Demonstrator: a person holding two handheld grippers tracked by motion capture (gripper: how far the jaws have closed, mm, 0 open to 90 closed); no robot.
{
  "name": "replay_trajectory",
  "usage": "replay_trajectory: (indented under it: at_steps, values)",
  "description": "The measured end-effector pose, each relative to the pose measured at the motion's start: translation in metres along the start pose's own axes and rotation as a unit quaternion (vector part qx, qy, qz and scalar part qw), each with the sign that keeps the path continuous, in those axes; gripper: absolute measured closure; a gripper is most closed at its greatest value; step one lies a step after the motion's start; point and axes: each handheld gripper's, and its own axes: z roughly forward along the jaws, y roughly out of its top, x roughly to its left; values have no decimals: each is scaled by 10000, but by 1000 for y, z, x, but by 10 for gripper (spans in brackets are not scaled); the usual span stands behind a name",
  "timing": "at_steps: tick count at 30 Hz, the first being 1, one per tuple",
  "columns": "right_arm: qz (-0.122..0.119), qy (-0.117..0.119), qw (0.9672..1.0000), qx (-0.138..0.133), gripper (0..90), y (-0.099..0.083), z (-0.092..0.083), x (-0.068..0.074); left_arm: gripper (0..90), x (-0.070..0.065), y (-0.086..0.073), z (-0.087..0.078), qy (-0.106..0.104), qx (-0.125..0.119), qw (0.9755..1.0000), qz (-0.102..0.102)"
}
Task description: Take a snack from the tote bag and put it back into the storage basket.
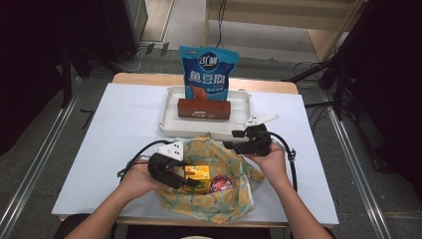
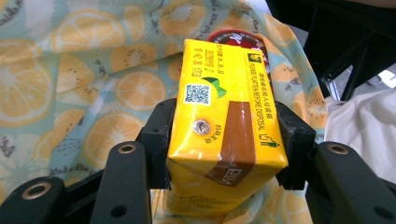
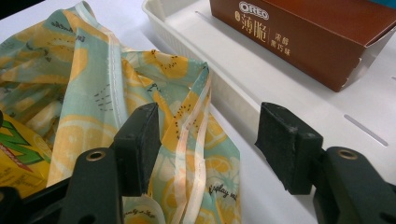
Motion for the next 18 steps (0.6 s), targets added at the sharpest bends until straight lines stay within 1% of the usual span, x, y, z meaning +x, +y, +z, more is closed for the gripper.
replay_trajectory:
  at_steps: [6, 9, 11, 14, 16, 18]
  values:
    - [-17, -3, 10000, -30, 408, 0, -1, 0, 503, 1, 3, -7, 75, -131, 9998, -107]
    - [-9, -4, 10000, -39, 408, 0, -1, 0, 502, 1, 4, -12, 30, -196, 9996, -214]
    - [-13, 1, 10000, -40, 408, 0, -2, 0, 503, 0, 6, -16, 39, -217, 9995, -216]
    - [-9, 5, 10000, -58, 408, 0, -2, 0, 503, -2, 8, -19, 118, -197, 9994, -246]
    - [-26, 1, 10000, -70, 408, 1, -2, 0, 503, -2, 9, -22, 161, -229, 9993, -266]
    - [-27, 7, 10000, -78, 408, 1, -3, 0, 503, -3, 9, -24, 187, -229, 9993, -242]
